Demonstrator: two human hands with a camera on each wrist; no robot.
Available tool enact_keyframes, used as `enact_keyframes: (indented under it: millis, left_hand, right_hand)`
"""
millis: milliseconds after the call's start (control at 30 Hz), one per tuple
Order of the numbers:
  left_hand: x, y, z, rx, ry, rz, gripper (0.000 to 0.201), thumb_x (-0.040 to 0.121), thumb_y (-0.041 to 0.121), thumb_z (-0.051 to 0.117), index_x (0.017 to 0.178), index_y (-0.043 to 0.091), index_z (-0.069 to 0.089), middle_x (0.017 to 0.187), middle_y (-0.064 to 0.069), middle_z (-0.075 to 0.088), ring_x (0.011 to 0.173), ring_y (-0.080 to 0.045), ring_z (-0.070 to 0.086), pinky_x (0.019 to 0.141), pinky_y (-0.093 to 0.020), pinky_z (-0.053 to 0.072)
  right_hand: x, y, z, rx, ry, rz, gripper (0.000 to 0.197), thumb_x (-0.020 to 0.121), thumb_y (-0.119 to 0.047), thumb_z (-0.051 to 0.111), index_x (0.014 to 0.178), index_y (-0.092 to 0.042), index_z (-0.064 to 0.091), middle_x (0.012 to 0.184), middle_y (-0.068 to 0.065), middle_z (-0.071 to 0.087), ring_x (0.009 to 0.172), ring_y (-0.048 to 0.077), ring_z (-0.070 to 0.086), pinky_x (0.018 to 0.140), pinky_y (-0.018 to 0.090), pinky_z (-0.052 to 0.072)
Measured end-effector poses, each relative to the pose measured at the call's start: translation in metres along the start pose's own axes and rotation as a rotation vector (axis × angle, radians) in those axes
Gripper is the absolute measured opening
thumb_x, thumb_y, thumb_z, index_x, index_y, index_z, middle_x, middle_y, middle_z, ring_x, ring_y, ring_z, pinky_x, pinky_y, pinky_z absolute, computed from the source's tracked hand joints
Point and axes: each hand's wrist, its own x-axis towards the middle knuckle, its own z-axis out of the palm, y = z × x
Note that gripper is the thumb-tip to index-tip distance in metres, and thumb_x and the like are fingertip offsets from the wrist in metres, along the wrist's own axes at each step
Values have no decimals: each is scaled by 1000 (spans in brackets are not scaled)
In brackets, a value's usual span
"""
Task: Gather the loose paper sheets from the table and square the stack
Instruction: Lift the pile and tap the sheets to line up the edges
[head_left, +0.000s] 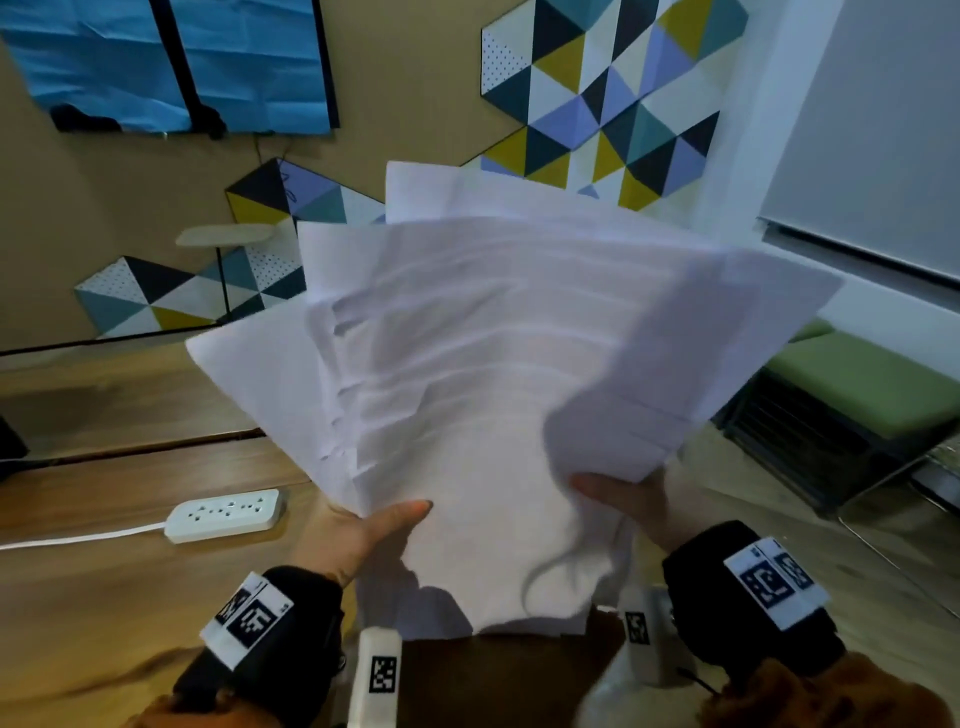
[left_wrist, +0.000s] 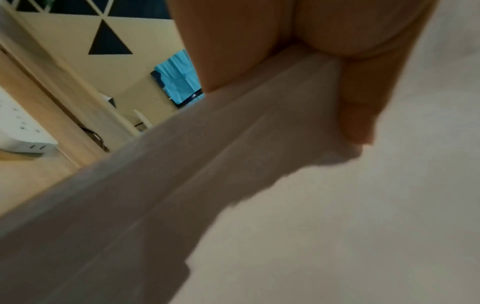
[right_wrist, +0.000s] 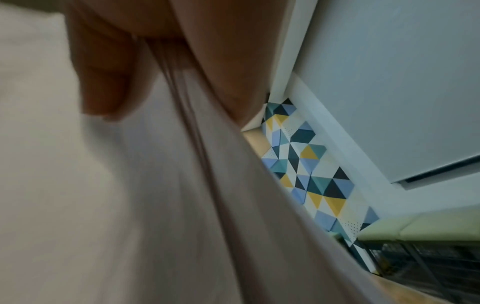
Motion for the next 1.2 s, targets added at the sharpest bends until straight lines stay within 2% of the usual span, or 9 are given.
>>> enact_keyframes:
  millis: [200,400,500,567,667,733,933,1067,1200]
  left_hand:
    - [3,-4,-2,-15,99,106,35,51,7,84,80,20,67,71,0,73,77,-20,67,68,-31,52]
    - [5,20,0,-16,53,206,27,62,4,80,78,19,64,60,21,72,61,6,67,53,-7,49]
    - [4,20,-8,18,-2,206,59,37,30,90,88,18,63,70,24,73,70,7,68,56,-6,49]
    - [3,18,-5,51,4,202,47,50,13,87,90,18,63,70,23,73,69,10,67,55,-4,48]
    - [3,22,9,126,79,257,33,63,0,77,85,21,62,60,14,68,60,16,61,50,-1,44]
    - [3,26,10,134,140,318,29,68,2,74,76,25,59,50,19,65,53,18,58,46,0,42]
    - [3,22,-2,76,127,311,28,65,5,76,90,12,64,63,20,72,66,7,66,55,-5,48]
    - [-2,0,-7,19,61,172,75,32,49,87,97,19,62,79,8,73,78,-1,69,60,-12,53]
    - [-5,-3,7,71,139,164,34,66,7,77,97,9,64,73,10,71,74,-4,67,63,-15,55]
  right_hand:
    - [-4,16,2,25,25,23,36,60,-6,81,76,-32,62,69,-21,69,79,1,63,71,11,52]
    - [-4,6,-3,137,49,-67,33,65,8,73,85,-16,65,70,-16,71,68,-6,65,64,10,51]
    - [-2,20,-10,65,46,-21,47,53,-25,86,88,-28,55,78,-18,68,83,0,65,74,18,53]
    - [-3,29,-3,61,77,-24,63,35,-53,85,84,-27,56,65,-30,69,73,-16,61,65,9,48]
    - [-4,23,9,126,79,-120,31,69,0,74,85,-22,60,65,-36,67,69,-17,61,62,5,47]
    - [-4,9,9,117,65,-210,33,74,7,66,86,-23,63,70,-30,71,71,-10,65,61,8,49]
    - [-2,16,-6,54,-43,-193,41,68,-32,75,102,-33,52,87,-14,73,85,-4,65,69,15,53]
    - [-13,56,2,-83,-4,-70,47,60,-57,63,89,-22,53,81,-4,61,69,-11,58,62,9,43]
    - [-19,69,21,-59,91,-61,15,80,-22,59,92,-13,55,71,-14,64,67,-13,59,63,12,43]
